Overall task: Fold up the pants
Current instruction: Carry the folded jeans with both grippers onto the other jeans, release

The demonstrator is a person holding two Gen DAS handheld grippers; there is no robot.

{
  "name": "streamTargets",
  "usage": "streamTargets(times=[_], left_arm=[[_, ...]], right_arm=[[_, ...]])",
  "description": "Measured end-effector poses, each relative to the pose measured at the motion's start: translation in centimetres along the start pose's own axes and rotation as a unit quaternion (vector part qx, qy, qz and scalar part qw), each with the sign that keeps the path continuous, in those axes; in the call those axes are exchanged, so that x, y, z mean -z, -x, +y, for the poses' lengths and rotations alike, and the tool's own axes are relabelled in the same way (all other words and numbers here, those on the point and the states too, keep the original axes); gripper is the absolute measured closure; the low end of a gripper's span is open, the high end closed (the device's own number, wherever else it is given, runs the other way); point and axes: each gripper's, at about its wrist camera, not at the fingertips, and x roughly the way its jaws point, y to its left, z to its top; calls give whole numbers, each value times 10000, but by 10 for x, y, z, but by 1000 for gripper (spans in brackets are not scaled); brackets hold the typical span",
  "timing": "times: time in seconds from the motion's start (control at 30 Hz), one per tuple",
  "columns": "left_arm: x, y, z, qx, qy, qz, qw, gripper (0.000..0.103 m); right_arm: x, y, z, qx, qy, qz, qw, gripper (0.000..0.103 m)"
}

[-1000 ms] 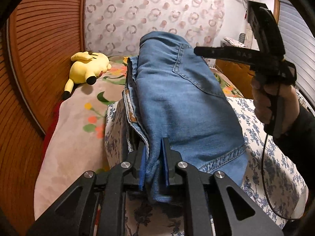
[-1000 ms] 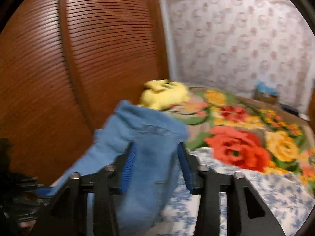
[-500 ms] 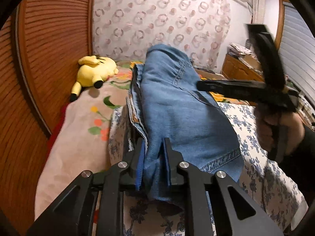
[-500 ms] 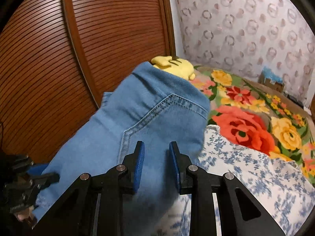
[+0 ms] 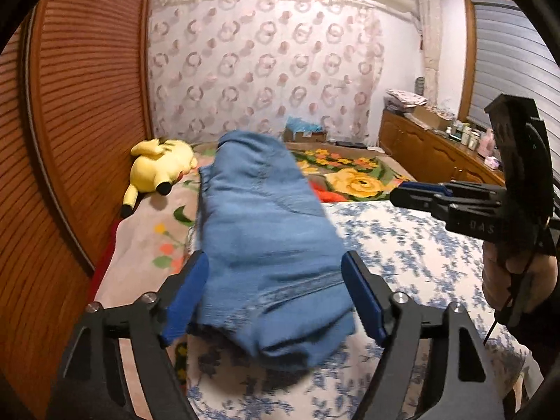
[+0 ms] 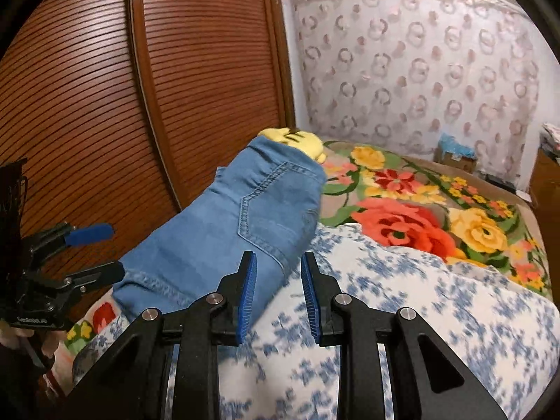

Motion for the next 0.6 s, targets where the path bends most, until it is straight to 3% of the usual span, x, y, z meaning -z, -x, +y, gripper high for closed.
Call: streamTargets(times=[0.1,0.23,0.43,0.6], left_arm=[[-2,8,-14,-16,-84,-66,9999,22],[-4,23,-25,-23,-65,-314,9995,11],[-5,34,-41,22,-73,-389,9992,10],[-2,40,-57,143,-39,-339,9993,10]], right_arm=[[10,21,3,104,-64,-92,9999,75],[26,50,8,238,-75,-218,9995,67],[46,81,11,462,-188,-358,9981,49],[61,109,21,690,-313,-431,9962,47]])
